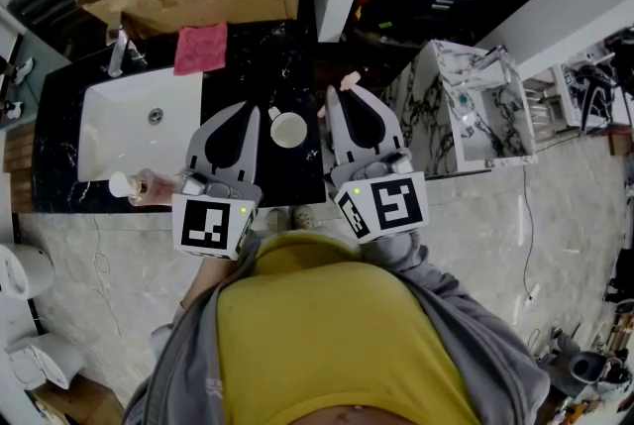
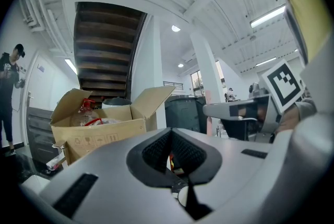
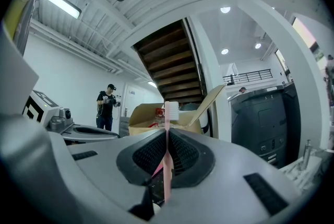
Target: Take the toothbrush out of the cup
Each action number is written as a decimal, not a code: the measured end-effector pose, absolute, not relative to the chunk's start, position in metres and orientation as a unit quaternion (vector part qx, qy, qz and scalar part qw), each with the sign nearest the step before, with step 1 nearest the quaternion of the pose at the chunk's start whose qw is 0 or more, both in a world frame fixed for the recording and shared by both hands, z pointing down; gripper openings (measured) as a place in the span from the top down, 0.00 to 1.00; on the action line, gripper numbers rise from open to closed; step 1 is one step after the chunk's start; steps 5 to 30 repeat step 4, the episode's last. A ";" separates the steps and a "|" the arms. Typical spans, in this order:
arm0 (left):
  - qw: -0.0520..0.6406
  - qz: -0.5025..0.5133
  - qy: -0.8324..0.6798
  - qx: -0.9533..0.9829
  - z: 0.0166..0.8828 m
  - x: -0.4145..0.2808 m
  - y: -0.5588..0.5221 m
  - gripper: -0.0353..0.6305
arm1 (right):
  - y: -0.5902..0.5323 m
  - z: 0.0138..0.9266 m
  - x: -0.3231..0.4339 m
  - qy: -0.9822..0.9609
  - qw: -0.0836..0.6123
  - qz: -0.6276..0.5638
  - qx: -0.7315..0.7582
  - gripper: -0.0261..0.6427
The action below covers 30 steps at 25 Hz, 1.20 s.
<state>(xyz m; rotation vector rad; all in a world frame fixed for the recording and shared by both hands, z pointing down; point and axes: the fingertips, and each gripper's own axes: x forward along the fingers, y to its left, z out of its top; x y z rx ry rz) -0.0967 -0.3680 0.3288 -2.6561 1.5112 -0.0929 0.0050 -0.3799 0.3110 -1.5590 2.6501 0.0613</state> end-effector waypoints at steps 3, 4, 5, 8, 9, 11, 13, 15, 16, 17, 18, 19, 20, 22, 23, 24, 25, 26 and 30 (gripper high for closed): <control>0.036 -0.030 0.494 -0.868 0.330 -0.097 -0.368 0.94 | -0.380 0.313 0.004 0.861 0.032 0.020 -0.507 0.92; 0.035 -0.030 0.494 -0.869 0.330 -0.097 -0.368 0.94 | -0.380 0.313 0.004 0.861 0.032 0.020 -0.507 0.92; 0.035 -0.030 0.494 -0.869 0.330 -0.097 -0.368 0.94 | -0.380 0.313 0.004 0.861 0.032 0.020 -0.507 0.92; 0.035 -0.030 0.494 -0.869 0.330 -0.097 -0.368 0.94 | -0.380 0.313 0.004 0.861 0.032 0.020 -0.507 0.92; 0.035 -0.030 0.494 -0.869 0.330 -0.097 -0.368 0.94 | -0.380 0.313 0.004 0.861 0.032 0.020 -0.507 0.92; 0.035 -0.030 0.494 -0.869 0.330 -0.097 -0.368 0.94 | -0.380 0.313 0.004 0.861 0.032 0.020 -0.507 0.92; 0.035 -0.030 0.494 -0.869 0.330 -0.097 -0.368 0.94 | -0.380 0.313 0.004 0.861 0.032 0.020 -0.507 0.92; 0.035 -0.030 0.494 -0.869 0.330 -0.097 -0.368 0.94 | -0.380 0.313 0.004 0.861 0.032 0.020 -0.507 0.92; 0.035 -0.030 0.494 -0.869 0.330 -0.097 -0.368 0.94 | -0.380 0.313 0.004 0.861 0.032 0.020 -0.507 0.92; 0.035 -0.030 0.494 -0.869 0.330 -0.097 -0.368 0.94 | -0.380 0.313 0.004 0.861 0.032 0.020 -0.507 0.92; 0.035 -0.030 0.494 -0.869 0.330 -0.097 -0.368 0.94 | -0.380 0.313 0.004 0.861 0.032 0.020 -0.507 0.92; 0.035 -0.030 0.494 -0.869 0.330 -0.097 -0.368 0.94 | -0.380 0.313 0.004 0.861 0.032 0.020 -0.507 0.92; 0.035 -0.030 0.494 -0.869 0.330 -0.097 -0.368 0.94 | -0.380 0.313 0.004 0.861 0.032 0.020 -0.507 0.92; 0.035 -0.030 0.494 -0.869 0.330 -0.097 -0.368 0.94 | -0.380 0.313 0.004 0.861 0.032 0.020 -0.507 0.92; 0.035 -0.030 0.494 -0.869 0.330 -0.097 -0.368 0.94 | -0.380 0.313 0.004 0.861 0.032 0.020 -0.507 0.92; 0.035 -0.030 0.494 -0.869 0.330 -0.097 -0.368 0.94 | -0.380 0.313 0.004 0.861 0.032 0.020 -0.507 0.92; 0.035 -0.030 0.494 -0.869 0.330 -0.097 -0.368 0.94 | -0.380 0.313 0.004 0.861 0.032 0.020 -0.507 0.92; 0.035 -0.030 0.494 -0.869 0.330 -0.097 -0.368 0.94 | -0.380 0.313 0.004 0.861 0.032 0.020 -0.507 0.92; 0.035 -0.030 0.494 -0.869 0.330 -0.097 -0.368 0.94 | -0.380 0.313 0.004 0.861 0.032 0.020 -0.507 0.92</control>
